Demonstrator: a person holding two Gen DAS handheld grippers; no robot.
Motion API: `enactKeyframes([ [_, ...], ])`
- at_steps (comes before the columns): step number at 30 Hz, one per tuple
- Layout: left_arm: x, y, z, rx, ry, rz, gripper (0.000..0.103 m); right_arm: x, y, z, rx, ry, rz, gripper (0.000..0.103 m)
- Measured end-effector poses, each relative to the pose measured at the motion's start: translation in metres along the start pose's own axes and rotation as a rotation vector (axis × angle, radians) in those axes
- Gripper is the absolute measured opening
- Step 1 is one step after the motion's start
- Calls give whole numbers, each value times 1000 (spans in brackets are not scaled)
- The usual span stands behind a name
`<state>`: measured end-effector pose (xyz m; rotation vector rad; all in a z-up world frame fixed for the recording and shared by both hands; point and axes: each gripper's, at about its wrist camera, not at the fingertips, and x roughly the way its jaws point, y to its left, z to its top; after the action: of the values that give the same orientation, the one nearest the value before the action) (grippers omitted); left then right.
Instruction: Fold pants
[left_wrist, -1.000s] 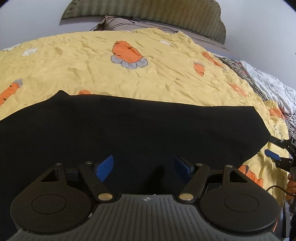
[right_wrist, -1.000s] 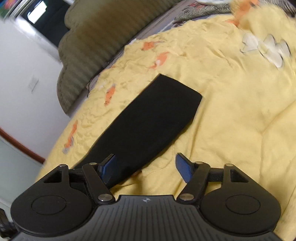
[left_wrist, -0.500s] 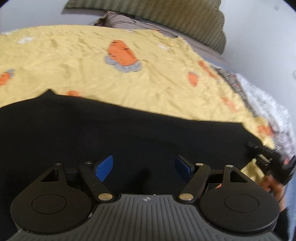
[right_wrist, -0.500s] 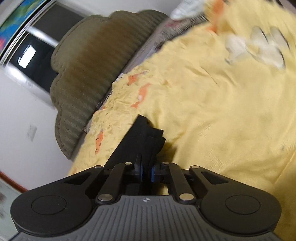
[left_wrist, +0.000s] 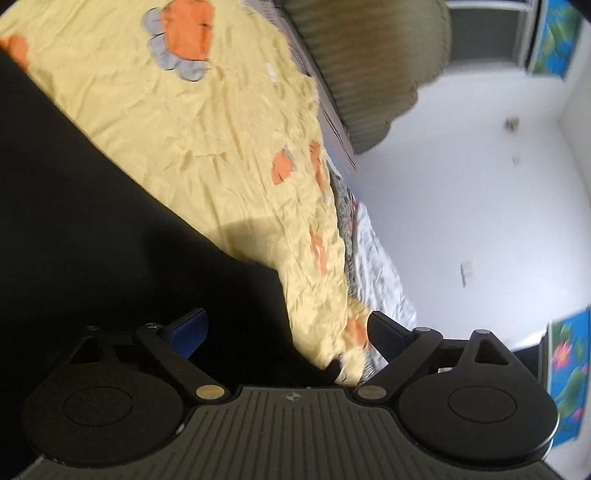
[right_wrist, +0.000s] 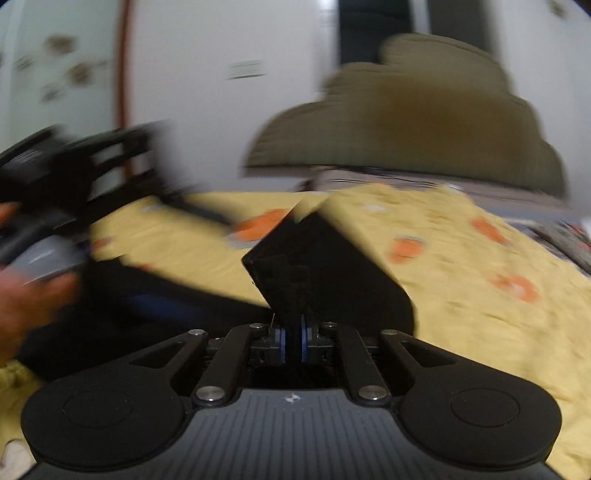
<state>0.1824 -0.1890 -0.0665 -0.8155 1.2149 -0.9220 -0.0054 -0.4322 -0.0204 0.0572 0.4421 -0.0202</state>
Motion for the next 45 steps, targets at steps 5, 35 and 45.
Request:
enactKeyframes([
  [5,-10,10,4,0,-12,70,11,4,35,3,-68,2,40,7],
  [35,-40,-10,10,636,-116,811,64,70,-8,4,86,255,55,12],
  [45,-40,-32,-21,728,-160,797,72,18,-66,-9,377,150,-15,13],
])
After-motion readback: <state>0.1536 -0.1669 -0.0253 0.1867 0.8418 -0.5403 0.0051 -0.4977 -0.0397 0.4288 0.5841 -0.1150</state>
